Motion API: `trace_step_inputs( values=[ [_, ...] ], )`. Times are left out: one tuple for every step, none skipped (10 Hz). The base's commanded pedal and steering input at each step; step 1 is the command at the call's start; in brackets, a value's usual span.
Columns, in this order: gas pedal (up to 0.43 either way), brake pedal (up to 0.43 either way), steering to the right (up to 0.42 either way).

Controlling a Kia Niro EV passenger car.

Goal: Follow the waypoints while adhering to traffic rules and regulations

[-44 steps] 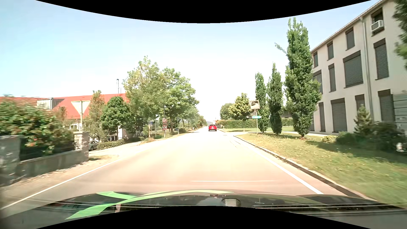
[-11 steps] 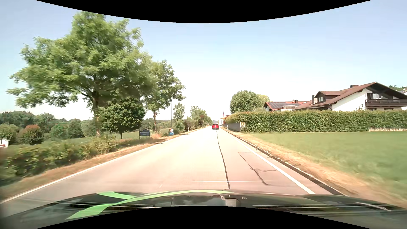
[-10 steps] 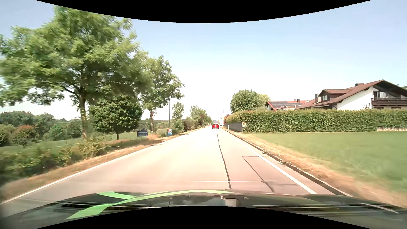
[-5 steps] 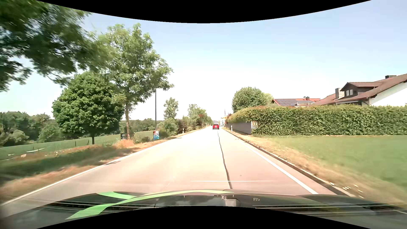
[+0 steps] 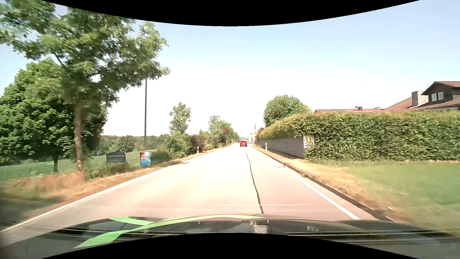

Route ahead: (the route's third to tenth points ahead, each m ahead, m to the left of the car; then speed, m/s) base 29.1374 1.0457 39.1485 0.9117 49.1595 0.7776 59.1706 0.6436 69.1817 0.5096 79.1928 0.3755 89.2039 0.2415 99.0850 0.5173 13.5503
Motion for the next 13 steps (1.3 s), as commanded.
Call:
trace_step_inputs(
  values=[
    [0.189,0.000,-0.003],
    [0.197,0.000,-0.003],
    [0.197,0.000,-0.003],
    [0.197,0.000,-0.002],
    [0.197,0.000,0.001],
    [0.197,0.000,0.002],
    [0.197,0.000,0.002],
    [0.197,0.000,0.002],
    [0.197,0.000,0.002],
    [0.189,0.000,0.000],
    [0.189,0.000,0.000],
    [0.189,0.000,0.000],
    [0.189,0.000,-0.001]
  ],
)
